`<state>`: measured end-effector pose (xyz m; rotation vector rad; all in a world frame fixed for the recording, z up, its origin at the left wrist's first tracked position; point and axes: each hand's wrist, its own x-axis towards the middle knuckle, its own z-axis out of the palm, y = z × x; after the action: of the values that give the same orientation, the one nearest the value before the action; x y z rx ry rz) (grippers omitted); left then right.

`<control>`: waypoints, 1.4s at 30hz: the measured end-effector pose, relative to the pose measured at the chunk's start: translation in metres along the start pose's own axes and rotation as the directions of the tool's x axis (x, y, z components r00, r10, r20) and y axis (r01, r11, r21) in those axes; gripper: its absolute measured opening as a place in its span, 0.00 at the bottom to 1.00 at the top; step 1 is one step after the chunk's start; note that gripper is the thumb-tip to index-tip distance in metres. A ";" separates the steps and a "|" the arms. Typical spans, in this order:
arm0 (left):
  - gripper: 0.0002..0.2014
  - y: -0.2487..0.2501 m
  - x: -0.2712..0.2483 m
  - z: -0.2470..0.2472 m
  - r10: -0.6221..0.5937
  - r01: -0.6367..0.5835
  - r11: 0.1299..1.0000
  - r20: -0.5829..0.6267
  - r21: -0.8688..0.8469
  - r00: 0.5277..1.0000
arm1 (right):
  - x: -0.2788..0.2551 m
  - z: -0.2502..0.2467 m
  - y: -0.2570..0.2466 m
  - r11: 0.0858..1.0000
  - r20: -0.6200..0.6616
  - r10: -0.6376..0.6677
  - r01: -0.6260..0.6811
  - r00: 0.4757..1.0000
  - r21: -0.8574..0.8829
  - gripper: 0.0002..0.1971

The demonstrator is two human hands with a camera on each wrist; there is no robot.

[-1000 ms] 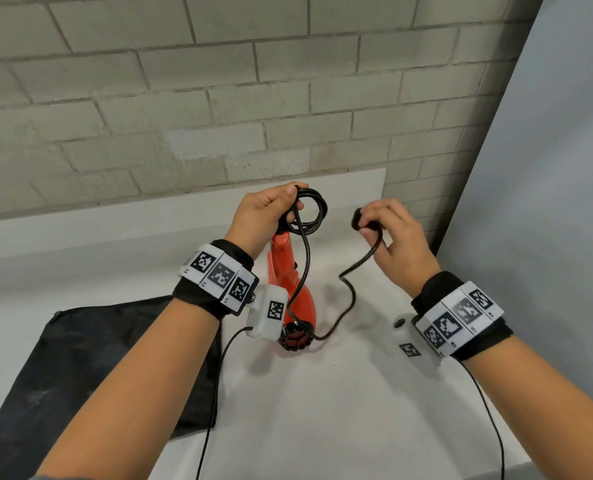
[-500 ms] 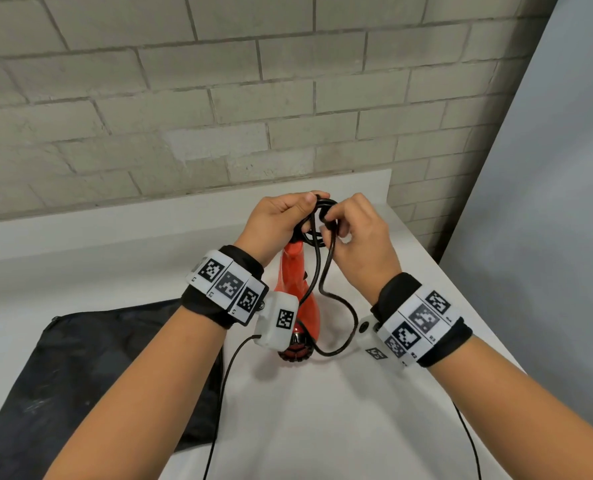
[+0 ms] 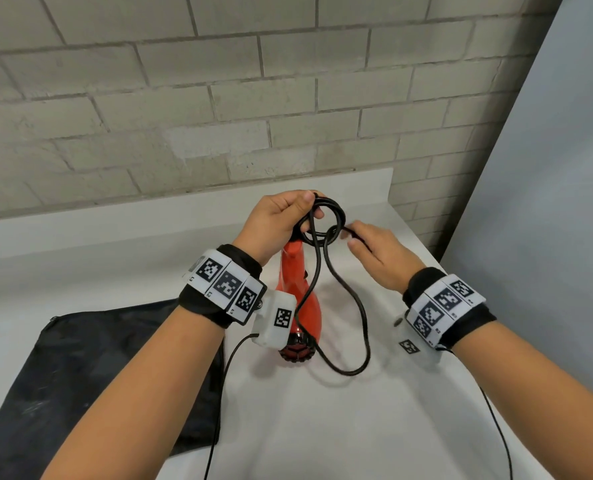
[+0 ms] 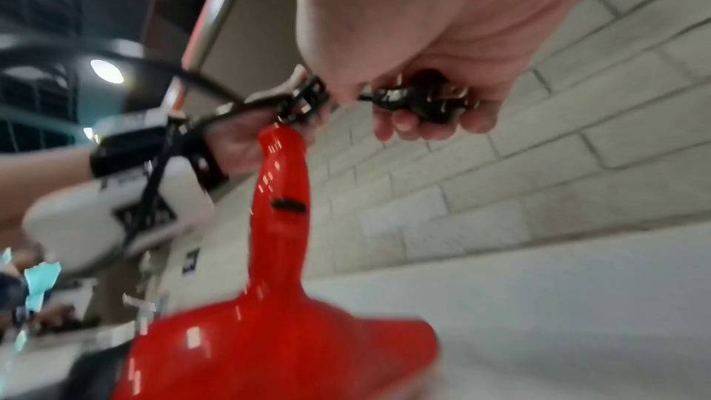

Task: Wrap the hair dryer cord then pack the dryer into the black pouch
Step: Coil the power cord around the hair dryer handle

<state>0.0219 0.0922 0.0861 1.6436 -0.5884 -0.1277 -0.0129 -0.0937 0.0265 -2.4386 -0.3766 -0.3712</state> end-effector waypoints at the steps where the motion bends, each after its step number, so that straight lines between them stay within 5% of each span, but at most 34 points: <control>1: 0.13 0.001 0.000 0.001 -0.001 0.001 1.000 0.001 -0.002 1.000 | -0.004 0.002 0.011 0.995 0.013 0.085 -0.084 0.996 -0.046 0.16; 3: 0.12 0.001 -0.001 0.002 -0.002 0.002 1.000 0.011 0.000 1.000 | -0.010 0.007 0.036 0.934 0.060 0.322 -0.307 0.945 -0.184 0.13; 5: 0.14 0.001 -0.001 0.002 -0.003 0.003 1.000 0.010 0.007 1.000 | -0.015 0.013 0.055 0.762 0.220 0.592 -0.450 0.775 -0.466 0.14; 7: 0.16 0.001 -0.002 0.000 -0.004 0.004 1.000 -0.005 0.005 1.000 | -0.022 0.018 0.062 0.647 0.345 0.710 -0.376 0.614 -0.664 0.16; 8: 0.16 0.000 -0.002 -0.002 -0.006 0.006 1.000 -0.012 0.001 1.000 | -0.023 0.019 0.059 0.648 0.381 0.709 -0.337 0.593 -0.683 0.17; 9: 0.17 -0.001 -0.002 -0.004 -0.007 0.007 1.000 -0.018 -0.003 1.000 | -0.023 0.017 0.053 0.686 0.394 0.681 -0.349 0.617 -0.638 0.18; 11: 0.17 -0.003 -0.002 -0.007 -0.011 0.011 1.000 -0.028 0.000 1.000 | -0.017 0.015 0.037 0.825 0.358 0.547 -0.414 0.757 -0.384 0.22; 14: 0.18 -0.003 -0.001 -0.006 -0.009 0.009 1.000 -0.022 0.006 1.000 | -0.004 0.011 0.000 0.951 0.268 0.250 -0.288 0.931 0.115 0.25; 17: 0.18 -0.002 0.000 -0.004 -0.012 0.013 1.000 -0.015 0.009 1.000 | 0.013 0.015 -0.027 0.901 0.148 0.076 -0.131 0.986 0.414 0.17; 19: 0.18 -0.002 0.000 -0.005 -0.016 0.017 1.000 -0.022 0.013 1.000 | 0.018 0.019 -0.031 0.865 0.031 0.094 -0.097 0.995 0.492 0.09; 24: 0.19 -0.003 0.000 -0.008 -0.044 0.044 0.999 -0.013 0.013 0.999 | 0.020 0.028 -0.009 0.895 -0.022 0.346 -0.323 0.938 0.309 0.09; 29: 0.19 -0.001 -0.002 -0.008 -0.049 0.049 0.998 0.004 -0.033 0.999 | 0.014 0.042 0.035 0.771 0.124 0.636 -0.634 0.762 -0.057 0.09; 35: 0.19 0.008 -0.005 -0.002 -0.075 0.078 0.996 0.063 -0.052 0.995 | 0.007 0.045 0.031 0.615 0.217 0.759 -0.568 0.614 -0.547 0.13; 37: 0.19 0.007 -0.004 -0.002 -0.078 0.082 0.995 0.059 -0.059 0.995 | 0.007 0.042 0.025 0.694 0.234 0.683 -0.513 0.692 -0.505 0.20; 40: 0.20 0.004 -0.001 -0.003 -0.078 0.082 0.994 0.052 -0.070 0.996 | 0.009 0.029 -0.002 0.944 0.236 0.302 -0.324 0.924 0.058 0.30; 42: 0.18 0.005 0.000 -0.002 -0.079 0.086 0.991 0.066 -0.102 0.995 | 0.012 0.020 -0.023 0.948 0.125 0.116 -0.148 0.985 0.281 0.22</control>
<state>0.0212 0.0940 0.0912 1.5672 -0.5515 -0.2662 -0.0061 -0.0616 0.0279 -2.1858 -0.2883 -0.1165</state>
